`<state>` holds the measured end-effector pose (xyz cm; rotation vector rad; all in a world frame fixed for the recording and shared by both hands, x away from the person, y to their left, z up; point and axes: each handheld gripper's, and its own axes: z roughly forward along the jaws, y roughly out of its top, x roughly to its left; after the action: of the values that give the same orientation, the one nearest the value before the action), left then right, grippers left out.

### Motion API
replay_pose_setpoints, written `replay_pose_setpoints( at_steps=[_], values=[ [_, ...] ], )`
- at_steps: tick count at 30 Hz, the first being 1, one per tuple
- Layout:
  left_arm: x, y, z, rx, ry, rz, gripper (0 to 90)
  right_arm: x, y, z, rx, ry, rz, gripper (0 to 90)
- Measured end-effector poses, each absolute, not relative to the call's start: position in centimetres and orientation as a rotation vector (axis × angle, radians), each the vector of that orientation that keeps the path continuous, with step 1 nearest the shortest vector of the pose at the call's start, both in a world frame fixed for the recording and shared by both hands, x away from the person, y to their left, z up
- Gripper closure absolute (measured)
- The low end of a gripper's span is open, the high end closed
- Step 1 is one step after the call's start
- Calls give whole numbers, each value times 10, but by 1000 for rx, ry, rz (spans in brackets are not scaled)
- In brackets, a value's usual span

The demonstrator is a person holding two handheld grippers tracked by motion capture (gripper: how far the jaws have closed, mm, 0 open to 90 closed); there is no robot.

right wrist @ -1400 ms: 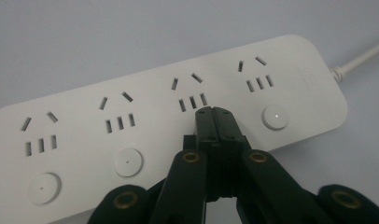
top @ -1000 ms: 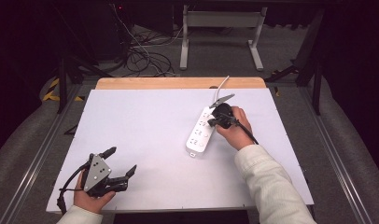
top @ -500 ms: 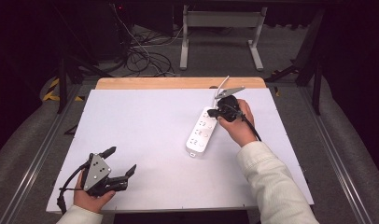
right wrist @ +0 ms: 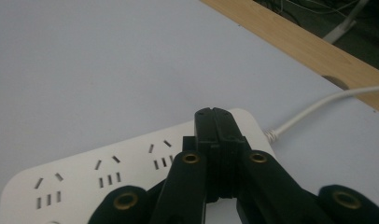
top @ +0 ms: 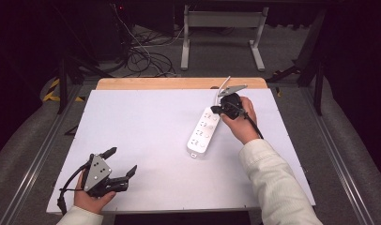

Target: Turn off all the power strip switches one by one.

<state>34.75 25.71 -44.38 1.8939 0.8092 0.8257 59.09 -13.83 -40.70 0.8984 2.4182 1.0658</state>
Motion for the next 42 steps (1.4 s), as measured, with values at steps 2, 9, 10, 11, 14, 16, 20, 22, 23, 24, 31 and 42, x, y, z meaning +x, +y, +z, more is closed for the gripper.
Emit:
replay_pose_setpoints(
  at_steps=[2, 9, 10, 11, 14, 16, 20, 22, 23, 24, 31, 42],
  values=[
    [348, 257, -444, 1896, 807, 828, 147, 593, -141, -409, 921, 2417, 1067, 900],
    [348, 257, -444, 1896, 808, 824, 148, 604, -151, -420, 990, 2425, 1026, 900],
    [348, 257, -444, 1897, 808, 823, 147, 605, -152, -421, 1003, 2423, 1019, 900],
    [348, 257, -444, 1896, 808, 823, 147, 607, -153, -422, 1005, 2424, 1017, 900],
    [348, 258, -444, 1897, 808, 823, 148, 609, -153, -425, 1023, 2425, 1004, 900],
    [348, 258, -444, 1897, 810, 822, 147, 611, -153, -428, 1030, 2428, 998, 900],
    [348, 257, -445, 1894, 815, 814, 147, 613, -153, -433, 1045, 2445, 975, 900],
    [348, 258, -444, 1897, 812, 819, 147, 614, -151, -435, 1045, 2451, 971, 900],
    [349, 258, -444, 1898, 810, 825, 147, 614, -150, -435, 1042, 2455, 969, 900],
    [349, 258, -444, 1897, 810, 824, 147, 614, -149, -436, 1042, 2460, 966, 900],
    [348, 258, -444, 1898, 811, 822, 147, 615, -143, -442, 1026, 2502, 929, 900],
    [348, 257, -444, 1896, 813, 817, 147, 613, -138, -446, 1009, 2510, 898, 900]
  ],
)
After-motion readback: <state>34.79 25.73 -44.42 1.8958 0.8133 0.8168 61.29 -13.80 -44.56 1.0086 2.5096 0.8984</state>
